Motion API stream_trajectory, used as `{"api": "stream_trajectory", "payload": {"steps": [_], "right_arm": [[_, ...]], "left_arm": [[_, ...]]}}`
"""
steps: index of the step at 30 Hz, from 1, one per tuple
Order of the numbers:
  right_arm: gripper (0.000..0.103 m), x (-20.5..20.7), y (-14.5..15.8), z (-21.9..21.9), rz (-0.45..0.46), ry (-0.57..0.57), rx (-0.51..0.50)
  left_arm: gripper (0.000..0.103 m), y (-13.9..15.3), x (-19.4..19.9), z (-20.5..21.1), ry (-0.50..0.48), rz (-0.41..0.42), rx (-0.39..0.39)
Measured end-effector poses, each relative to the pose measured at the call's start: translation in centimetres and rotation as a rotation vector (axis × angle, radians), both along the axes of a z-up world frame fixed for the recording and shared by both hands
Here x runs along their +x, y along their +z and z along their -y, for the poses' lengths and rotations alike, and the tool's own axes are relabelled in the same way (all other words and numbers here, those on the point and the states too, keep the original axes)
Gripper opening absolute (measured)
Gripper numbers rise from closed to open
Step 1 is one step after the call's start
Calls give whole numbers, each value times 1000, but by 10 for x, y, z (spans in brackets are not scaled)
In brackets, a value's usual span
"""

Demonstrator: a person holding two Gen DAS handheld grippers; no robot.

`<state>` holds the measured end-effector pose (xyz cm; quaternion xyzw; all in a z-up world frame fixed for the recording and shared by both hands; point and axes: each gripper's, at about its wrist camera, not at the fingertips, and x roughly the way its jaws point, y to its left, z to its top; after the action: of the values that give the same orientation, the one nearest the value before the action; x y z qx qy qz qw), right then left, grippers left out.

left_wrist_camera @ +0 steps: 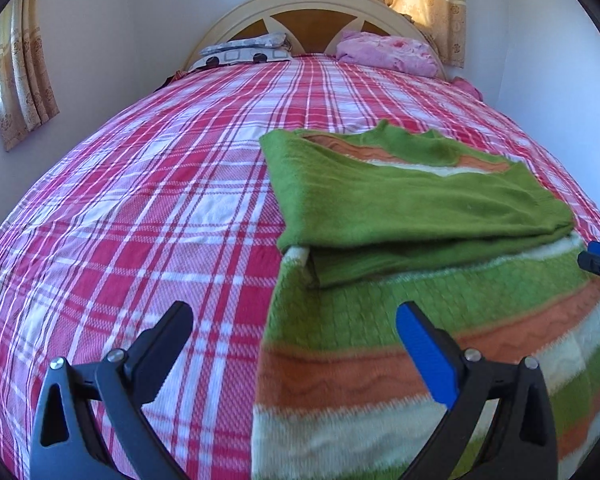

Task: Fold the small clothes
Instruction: 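Move both grippers down to the green ribbed hem of the sweater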

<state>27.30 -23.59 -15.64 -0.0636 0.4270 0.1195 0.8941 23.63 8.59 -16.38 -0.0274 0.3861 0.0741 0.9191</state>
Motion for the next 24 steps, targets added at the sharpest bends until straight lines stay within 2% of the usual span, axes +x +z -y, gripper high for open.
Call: {"api": "stream_trajectory", "payload": {"steps": [9,24], "right_arm": [[57,-42,4,1,9,13,21],[57,-101,-5,-3,-27,26,32]], "left_arm": [[103,5,-33,11,-27,22,-21],[103,1,-90,26,-75,17,-5]]}}
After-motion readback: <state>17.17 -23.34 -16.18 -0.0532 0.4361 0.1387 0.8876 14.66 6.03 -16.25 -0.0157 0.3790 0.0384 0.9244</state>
